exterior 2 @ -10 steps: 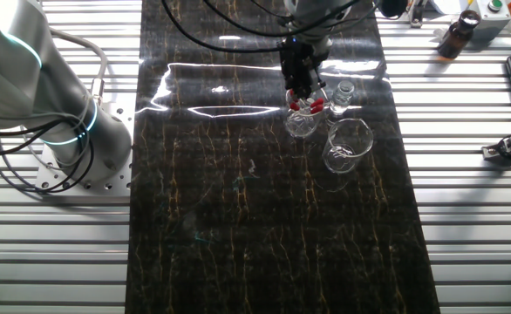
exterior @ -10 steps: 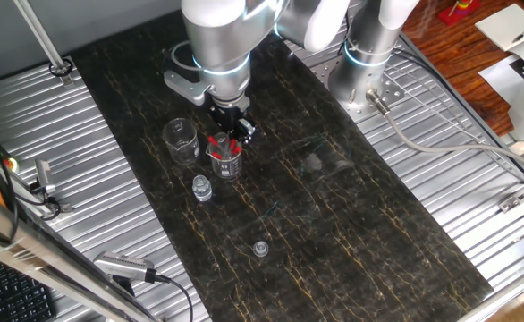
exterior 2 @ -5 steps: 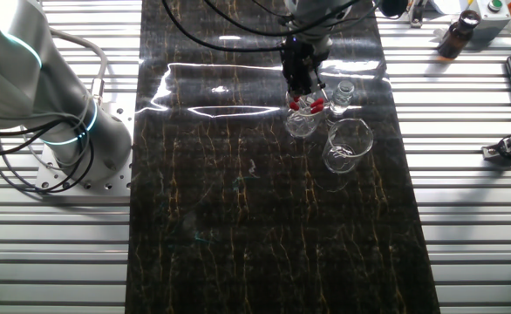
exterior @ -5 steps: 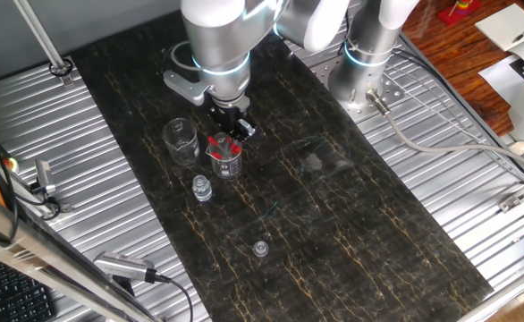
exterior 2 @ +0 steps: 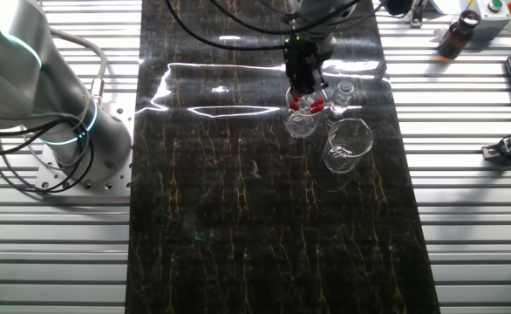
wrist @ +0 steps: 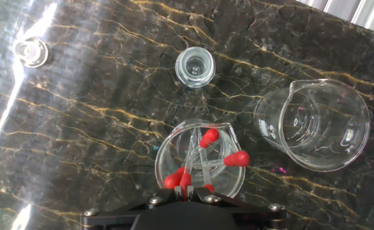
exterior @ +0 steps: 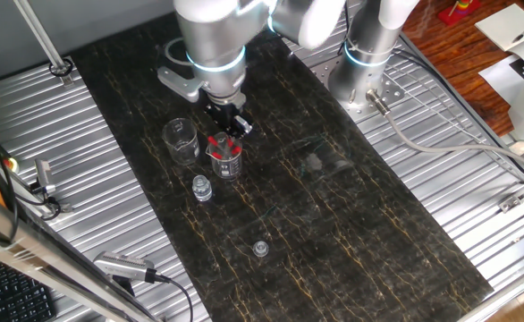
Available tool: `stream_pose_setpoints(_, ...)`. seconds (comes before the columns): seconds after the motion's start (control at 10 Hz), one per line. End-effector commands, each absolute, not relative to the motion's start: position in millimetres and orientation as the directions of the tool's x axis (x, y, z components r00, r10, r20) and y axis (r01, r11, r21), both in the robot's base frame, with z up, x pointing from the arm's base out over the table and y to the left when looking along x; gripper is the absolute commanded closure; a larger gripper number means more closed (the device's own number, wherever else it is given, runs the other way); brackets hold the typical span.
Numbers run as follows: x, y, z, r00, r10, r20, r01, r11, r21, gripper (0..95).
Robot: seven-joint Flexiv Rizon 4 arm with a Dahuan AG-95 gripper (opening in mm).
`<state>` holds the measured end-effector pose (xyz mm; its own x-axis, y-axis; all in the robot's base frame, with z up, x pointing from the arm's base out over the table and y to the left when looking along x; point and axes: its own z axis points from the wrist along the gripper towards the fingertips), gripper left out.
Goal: Transfer liquid using a dropper
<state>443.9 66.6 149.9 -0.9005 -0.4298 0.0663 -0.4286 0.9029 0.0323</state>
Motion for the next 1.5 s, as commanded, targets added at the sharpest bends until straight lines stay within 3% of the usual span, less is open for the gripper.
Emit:
stream_pose_setpoints(0.1,450,65,170,-0.895,-0.437,0.093,-0.434,0.9,0.049,95.0)
stream_pose_setpoints(0.6,448,68,221,-0.883,-0.441,0.16,-0.432,0.898,0.085,95.0)
stream_pose_setpoints(1.1,448,80,245,-0.885,-0.423,0.192,-0.411,0.906,0.103,95.0)
stream_pose_setpoints(1.5,476,90,251,-0.887,-0.414,0.205,-0.4,0.91,0.106,95.0)
